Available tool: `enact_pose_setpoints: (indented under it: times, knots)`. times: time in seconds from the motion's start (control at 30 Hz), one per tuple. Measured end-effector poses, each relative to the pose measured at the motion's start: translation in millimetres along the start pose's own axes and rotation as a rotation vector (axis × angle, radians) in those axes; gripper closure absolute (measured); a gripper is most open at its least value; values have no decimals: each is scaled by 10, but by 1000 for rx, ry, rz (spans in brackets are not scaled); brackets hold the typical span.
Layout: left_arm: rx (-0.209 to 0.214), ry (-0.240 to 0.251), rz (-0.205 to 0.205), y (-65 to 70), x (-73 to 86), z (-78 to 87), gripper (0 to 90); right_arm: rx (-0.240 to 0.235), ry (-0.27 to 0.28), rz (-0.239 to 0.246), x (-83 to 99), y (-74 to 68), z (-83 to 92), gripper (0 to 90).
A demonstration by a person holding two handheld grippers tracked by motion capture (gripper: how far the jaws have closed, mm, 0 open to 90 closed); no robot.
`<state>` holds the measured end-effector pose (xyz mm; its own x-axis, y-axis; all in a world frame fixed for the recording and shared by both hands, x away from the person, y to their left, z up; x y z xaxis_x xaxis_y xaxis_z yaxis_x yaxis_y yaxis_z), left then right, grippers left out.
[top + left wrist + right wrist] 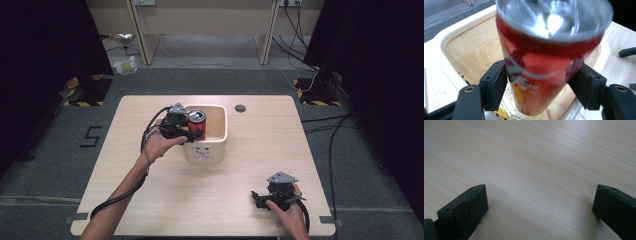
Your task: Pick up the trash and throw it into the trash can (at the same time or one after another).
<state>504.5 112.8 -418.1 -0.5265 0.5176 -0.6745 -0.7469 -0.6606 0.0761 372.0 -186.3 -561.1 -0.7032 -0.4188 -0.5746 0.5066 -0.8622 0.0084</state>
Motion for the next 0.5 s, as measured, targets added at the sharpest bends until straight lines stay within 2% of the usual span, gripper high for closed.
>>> enact_pose_setpoints:
  times: [0.33,0.5]
  knots:
    - [-1,33,38,-40,-34,122,221,1,0,3,0,1,-1,2]
    - [-3,64,54,-63,-60,232,196,1,0,3,0,1,-1,2]
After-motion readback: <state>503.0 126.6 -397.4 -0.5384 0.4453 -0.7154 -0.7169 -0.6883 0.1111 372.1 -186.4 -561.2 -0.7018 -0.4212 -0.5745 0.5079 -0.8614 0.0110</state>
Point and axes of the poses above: each handheld gripper's, and its own axes: z roughly backward along the jaws, x roughly out of its underside, y roughly to its right, the point moved 6 cm from there along -z, roughly forward along the jaws, and after that the axes turned 9 degrees about -y, right-handed, at the moved point
